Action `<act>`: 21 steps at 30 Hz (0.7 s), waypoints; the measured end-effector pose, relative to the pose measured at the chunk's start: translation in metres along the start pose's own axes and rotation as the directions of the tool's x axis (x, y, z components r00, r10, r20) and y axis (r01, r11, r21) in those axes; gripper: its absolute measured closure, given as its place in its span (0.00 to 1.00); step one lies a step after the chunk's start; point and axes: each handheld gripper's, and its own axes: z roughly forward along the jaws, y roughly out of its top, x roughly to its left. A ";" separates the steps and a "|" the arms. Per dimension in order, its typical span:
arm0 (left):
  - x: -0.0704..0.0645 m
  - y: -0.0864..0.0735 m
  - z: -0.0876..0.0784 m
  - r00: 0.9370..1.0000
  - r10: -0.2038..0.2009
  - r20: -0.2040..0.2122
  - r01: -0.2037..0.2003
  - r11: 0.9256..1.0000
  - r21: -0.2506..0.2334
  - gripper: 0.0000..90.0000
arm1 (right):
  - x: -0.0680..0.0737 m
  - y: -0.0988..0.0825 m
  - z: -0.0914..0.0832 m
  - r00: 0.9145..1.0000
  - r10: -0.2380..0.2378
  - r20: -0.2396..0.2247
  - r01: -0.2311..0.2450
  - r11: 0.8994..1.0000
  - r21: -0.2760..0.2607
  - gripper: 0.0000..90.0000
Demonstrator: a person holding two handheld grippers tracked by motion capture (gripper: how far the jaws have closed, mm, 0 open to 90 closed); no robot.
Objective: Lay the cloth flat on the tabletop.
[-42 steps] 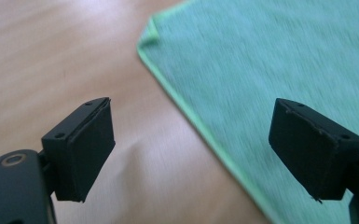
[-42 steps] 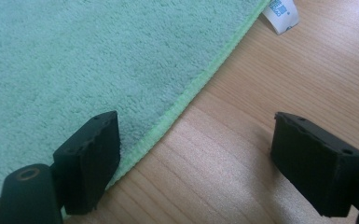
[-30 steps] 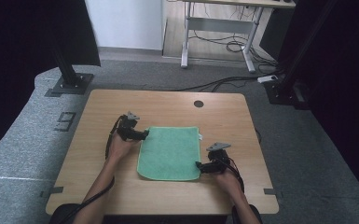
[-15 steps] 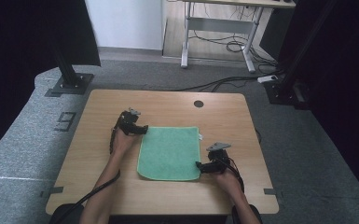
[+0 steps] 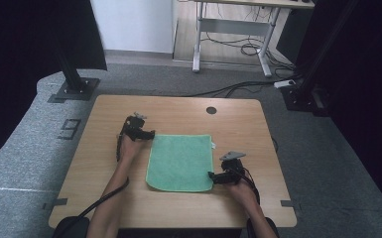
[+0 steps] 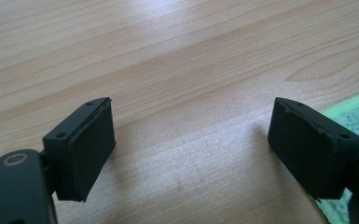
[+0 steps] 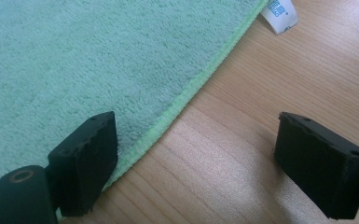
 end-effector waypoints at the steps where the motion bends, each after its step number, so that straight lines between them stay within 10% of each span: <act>1: -0.001 0.001 -0.003 1.000 -0.002 0.005 0.002 1.000 -0.012 0.16 | 0.000 0.000 0.000 1.000 0.000 0.000 0.000 1.000 0.000 0.15; 12: -0.031 -0.009 -0.077 0.983 0.121 0.137 -0.103 0.986 -0.133 0.15 | -0.001 -0.001 0.000 1.000 0.002 -0.002 -0.002 1.000 -0.009 0.13; 21: -0.060 -0.073 -0.104 0.966 0.169 0.194 -0.157 0.985 -0.075 0.14 | -0.001 -0.002 0.002 1.000 0.004 0.004 -0.004 1.000 -0.014 0.11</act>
